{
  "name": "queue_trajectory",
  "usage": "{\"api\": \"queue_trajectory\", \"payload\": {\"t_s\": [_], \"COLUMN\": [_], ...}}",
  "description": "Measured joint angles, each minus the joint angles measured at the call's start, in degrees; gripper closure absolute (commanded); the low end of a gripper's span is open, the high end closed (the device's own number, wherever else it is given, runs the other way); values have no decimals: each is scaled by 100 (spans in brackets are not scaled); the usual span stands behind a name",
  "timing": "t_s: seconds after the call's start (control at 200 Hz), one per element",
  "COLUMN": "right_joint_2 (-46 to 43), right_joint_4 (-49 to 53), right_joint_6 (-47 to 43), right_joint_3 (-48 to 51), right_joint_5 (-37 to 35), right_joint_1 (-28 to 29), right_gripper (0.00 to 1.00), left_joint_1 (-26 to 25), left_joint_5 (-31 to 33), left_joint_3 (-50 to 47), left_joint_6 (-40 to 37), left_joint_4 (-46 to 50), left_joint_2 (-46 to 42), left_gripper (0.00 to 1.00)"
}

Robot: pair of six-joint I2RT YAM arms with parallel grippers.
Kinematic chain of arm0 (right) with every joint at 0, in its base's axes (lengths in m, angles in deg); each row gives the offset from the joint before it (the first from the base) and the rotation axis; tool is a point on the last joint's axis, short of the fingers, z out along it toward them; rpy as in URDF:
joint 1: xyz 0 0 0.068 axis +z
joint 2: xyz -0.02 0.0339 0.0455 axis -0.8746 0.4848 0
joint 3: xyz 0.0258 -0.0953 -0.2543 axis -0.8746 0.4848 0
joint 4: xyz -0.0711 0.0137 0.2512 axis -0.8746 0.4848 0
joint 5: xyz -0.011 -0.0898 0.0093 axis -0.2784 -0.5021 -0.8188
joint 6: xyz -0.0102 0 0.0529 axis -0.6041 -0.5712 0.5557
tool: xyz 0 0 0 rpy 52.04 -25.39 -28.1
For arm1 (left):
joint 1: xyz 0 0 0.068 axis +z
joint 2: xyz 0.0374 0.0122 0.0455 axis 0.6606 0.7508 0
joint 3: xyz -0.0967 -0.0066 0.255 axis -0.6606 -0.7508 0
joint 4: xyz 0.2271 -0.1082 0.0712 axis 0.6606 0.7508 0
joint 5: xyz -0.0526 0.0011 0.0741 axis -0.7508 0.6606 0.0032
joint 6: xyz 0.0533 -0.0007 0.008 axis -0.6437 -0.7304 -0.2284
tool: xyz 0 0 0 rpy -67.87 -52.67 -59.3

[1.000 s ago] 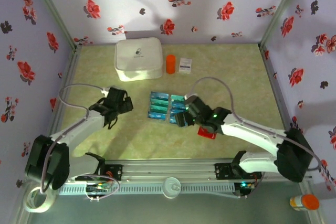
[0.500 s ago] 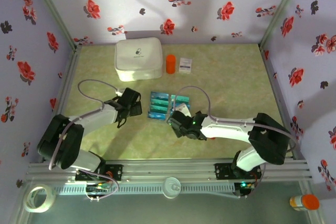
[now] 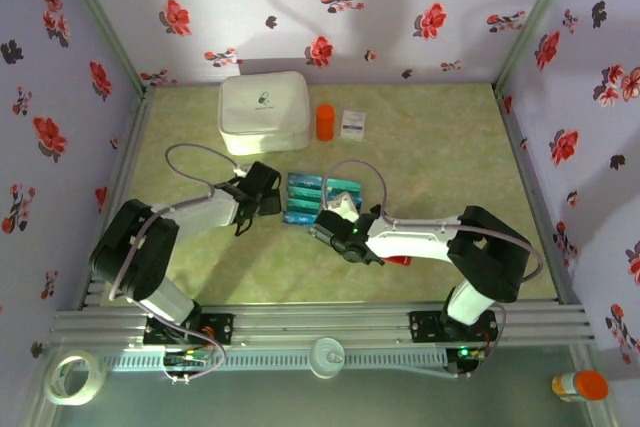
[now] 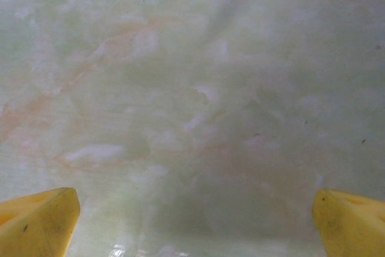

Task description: Put the credit cards into the card holder

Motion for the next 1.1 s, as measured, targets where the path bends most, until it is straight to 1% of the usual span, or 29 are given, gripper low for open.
{"api": "queue_trajectory", "payload": {"t_s": [0.105, 0.235, 0.37, 0.525, 0.625, 0.72, 0.845, 0.975, 1.1], "right_joint_2": [28, 55, 76, 153, 269, 437, 610, 619, 282], "right_joint_4": [-4, -109, -225, -326, -319, -299, -297, -240, -96], "right_joint_6": [-63, -146, -262, -367, -391, -409, -407, -404, -374], "right_joint_3": [-4, -4, -7, -81, -229, -426, -616, -658, -492], "right_joint_5": [-90, -127, -125, -79, 4, 37, 55, 111, 413], "right_joint_1": [-103, -417, -831, -1438, -1816, -2057, -2212, -2240, -2249], "right_gripper": [1, 1, 1, 1, 1, 1, 1, 1, 1], "left_joint_1": [-44, -125, -205, -291, -334, -352, -352, -352, -352], "left_joint_5": [-2, -4, -4, -13, -22, -24, -24, -15, -22], "left_joint_3": [249, 651, 1134, 1663, 1899, 2044, 2135, 2168, 2170], "left_joint_6": [11, 11, 11, 7, 4, 0, -17, -59, -166], "left_joint_4": [-11, -33, -55, -57, -57, -57, -55, -52, -55], "left_joint_2": [243, 592, 1001, 1456, 1655, 1784, 1902, 1969, 1969], "left_gripper": [0, 0, 0, 0, 0, 0, 0, 0, 0]}}
